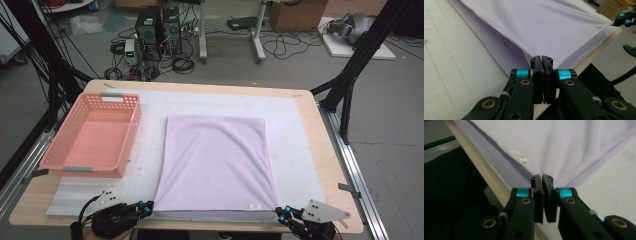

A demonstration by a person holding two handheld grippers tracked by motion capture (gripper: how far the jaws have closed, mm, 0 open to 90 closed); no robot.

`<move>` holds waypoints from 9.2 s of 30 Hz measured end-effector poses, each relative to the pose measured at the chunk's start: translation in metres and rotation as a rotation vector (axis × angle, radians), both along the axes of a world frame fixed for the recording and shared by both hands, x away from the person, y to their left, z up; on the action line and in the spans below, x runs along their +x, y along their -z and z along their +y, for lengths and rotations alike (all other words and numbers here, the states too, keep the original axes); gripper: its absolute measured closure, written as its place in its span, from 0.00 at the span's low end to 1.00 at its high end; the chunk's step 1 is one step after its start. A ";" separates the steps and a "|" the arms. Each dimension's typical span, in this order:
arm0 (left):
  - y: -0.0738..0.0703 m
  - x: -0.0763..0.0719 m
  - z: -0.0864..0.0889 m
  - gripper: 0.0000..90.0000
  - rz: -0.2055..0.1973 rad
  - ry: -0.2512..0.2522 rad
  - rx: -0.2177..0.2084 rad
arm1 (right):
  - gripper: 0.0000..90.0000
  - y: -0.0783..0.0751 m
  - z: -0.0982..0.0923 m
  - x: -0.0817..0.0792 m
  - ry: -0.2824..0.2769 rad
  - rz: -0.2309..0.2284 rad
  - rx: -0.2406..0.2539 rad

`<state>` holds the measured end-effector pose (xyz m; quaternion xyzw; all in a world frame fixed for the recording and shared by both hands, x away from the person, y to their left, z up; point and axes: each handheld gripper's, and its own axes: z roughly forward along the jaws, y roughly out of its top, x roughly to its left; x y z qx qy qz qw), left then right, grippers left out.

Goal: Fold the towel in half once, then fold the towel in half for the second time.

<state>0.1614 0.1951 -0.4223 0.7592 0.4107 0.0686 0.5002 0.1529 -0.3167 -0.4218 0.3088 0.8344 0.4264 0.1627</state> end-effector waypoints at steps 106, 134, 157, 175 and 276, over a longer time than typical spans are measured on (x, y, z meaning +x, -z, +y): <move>0.015 0.293 -0.034 0.49 -0.009 -0.347 0.149 | 0.58 0.015 0.001 0.185 0.397 0.059 0.083; 0.027 0.319 -0.052 0.91 -0.123 -0.233 0.361 | 0.60 0.026 0.021 0.318 0.396 0.097 -0.040; 0.012 0.310 -0.046 0.66 -0.115 -0.380 0.281 | 0.74 -0.002 -0.002 0.310 0.548 -0.050 0.044; 0.002 0.270 -0.037 0.62 -0.125 -0.386 0.215 | 0.88 0.010 0.009 0.235 0.243 0.041 -0.017; 0.025 0.335 -0.048 0.50 0.002 -0.282 0.259 | 0.20 0.009 -0.021 0.167 0.305 0.018 0.089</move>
